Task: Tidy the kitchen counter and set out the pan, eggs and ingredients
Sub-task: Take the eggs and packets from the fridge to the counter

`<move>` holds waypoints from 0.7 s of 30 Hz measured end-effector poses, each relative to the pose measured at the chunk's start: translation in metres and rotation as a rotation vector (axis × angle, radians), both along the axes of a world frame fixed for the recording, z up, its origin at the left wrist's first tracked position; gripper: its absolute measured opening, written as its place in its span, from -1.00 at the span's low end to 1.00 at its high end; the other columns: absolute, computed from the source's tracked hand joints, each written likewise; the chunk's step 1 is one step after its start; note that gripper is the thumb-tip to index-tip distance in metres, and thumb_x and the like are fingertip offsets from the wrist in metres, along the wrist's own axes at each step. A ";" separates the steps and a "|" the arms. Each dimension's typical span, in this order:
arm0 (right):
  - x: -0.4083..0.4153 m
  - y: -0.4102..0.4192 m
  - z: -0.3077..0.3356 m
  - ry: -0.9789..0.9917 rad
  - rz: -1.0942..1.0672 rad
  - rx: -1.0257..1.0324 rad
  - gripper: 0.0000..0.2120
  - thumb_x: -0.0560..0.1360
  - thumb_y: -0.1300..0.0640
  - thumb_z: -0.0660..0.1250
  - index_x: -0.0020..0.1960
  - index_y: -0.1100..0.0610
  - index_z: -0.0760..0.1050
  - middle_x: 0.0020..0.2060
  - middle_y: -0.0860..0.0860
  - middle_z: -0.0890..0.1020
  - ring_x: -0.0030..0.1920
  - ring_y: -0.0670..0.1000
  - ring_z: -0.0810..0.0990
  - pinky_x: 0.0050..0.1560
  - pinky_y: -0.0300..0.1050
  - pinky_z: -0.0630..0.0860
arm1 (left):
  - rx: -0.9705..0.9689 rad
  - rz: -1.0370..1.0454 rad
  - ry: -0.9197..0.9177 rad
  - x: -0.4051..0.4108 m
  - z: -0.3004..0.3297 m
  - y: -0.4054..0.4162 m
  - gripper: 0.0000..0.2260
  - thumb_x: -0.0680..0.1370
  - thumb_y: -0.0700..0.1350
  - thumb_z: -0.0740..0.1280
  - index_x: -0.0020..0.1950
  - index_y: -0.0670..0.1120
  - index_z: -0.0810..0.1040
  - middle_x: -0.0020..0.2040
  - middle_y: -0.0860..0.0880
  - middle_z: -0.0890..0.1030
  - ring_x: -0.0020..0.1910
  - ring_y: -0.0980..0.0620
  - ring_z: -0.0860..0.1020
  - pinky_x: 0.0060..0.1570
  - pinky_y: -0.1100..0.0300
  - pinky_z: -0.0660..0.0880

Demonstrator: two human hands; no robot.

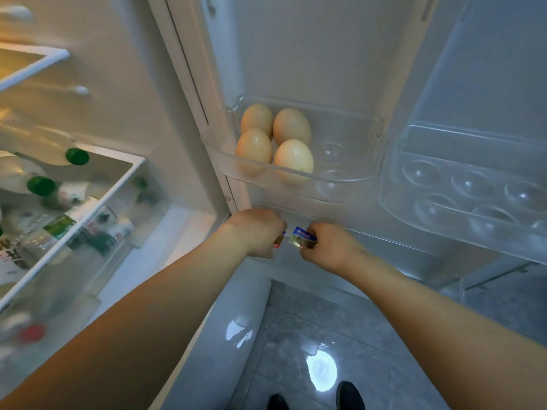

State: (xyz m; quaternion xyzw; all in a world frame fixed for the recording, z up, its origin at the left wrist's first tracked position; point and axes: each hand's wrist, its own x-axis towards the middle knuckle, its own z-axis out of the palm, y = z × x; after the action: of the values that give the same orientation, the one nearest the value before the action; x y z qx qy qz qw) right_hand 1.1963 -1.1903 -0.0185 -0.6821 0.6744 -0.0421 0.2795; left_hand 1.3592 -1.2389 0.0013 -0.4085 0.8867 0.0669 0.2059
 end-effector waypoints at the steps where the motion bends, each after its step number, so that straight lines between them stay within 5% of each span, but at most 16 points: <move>1: -0.001 0.002 0.004 -0.035 -0.031 -0.045 -0.83 0.43 0.07 0.33 -0.06 0.15 0.51 -0.18 0.07 0.59 -0.14 0.13 0.57 -0.21 -0.07 0.46 | -0.026 0.039 0.080 0.007 0.007 0.005 -0.79 0.46 -0.10 0.29 0.06 -0.12 0.50 0.03 -0.10 0.48 0.02 -0.11 0.48 -0.16 0.11 0.42; 7: 0.026 0.020 0.028 -0.254 -0.159 -0.433 -0.80 0.47 0.09 0.34 0.06 0.15 0.52 -0.05 0.07 0.59 -0.01 0.09 0.53 -0.03 -0.03 0.48 | -0.239 0.424 0.561 0.082 0.022 0.055 -0.63 0.31 0.08 0.22 0.03 -0.03 0.58 -0.11 -0.06 0.52 -0.02 -0.09 0.48 -0.08 0.15 0.40; 10: 0.058 0.032 0.033 -0.260 -0.058 -0.556 -0.75 0.46 0.11 0.34 0.12 0.14 0.51 -0.02 0.08 0.58 0.04 0.11 0.53 0.02 -0.03 0.47 | -0.310 0.723 0.651 0.116 0.016 0.091 -0.76 0.38 0.00 0.30 -0.01 -0.03 0.57 -0.09 -0.03 0.50 0.00 -0.06 0.44 -0.07 0.14 0.38; 17: 0.127 0.071 0.011 -0.283 0.267 -0.434 -0.68 0.41 0.09 0.31 0.16 0.09 0.48 0.00 0.03 0.58 0.05 0.06 0.53 0.08 -0.05 0.46 | -0.393 1.042 0.691 0.159 -0.009 0.172 -0.87 0.45 -0.04 0.32 -0.07 -0.06 0.56 -0.10 -0.05 0.47 -0.05 -0.05 0.41 -0.08 0.08 0.43; 21: 0.155 0.094 -0.002 -0.306 0.457 -0.315 -0.75 0.39 0.11 0.30 0.07 0.09 0.48 -0.04 0.00 0.58 0.03 0.04 0.53 0.05 -0.06 0.47 | -0.377 1.213 0.678 0.165 -0.031 0.235 -0.86 0.48 0.01 0.30 -0.20 -0.01 0.43 -0.19 0.00 0.42 -0.13 -0.03 0.40 -0.23 0.16 0.28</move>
State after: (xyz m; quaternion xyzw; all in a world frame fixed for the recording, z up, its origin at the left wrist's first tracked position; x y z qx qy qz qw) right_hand 1.3515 -1.0963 -0.0205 -0.8368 0.4389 -0.1840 0.2708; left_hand 1.5241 -1.0035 -0.0296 -0.8144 0.5152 0.1385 -0.2281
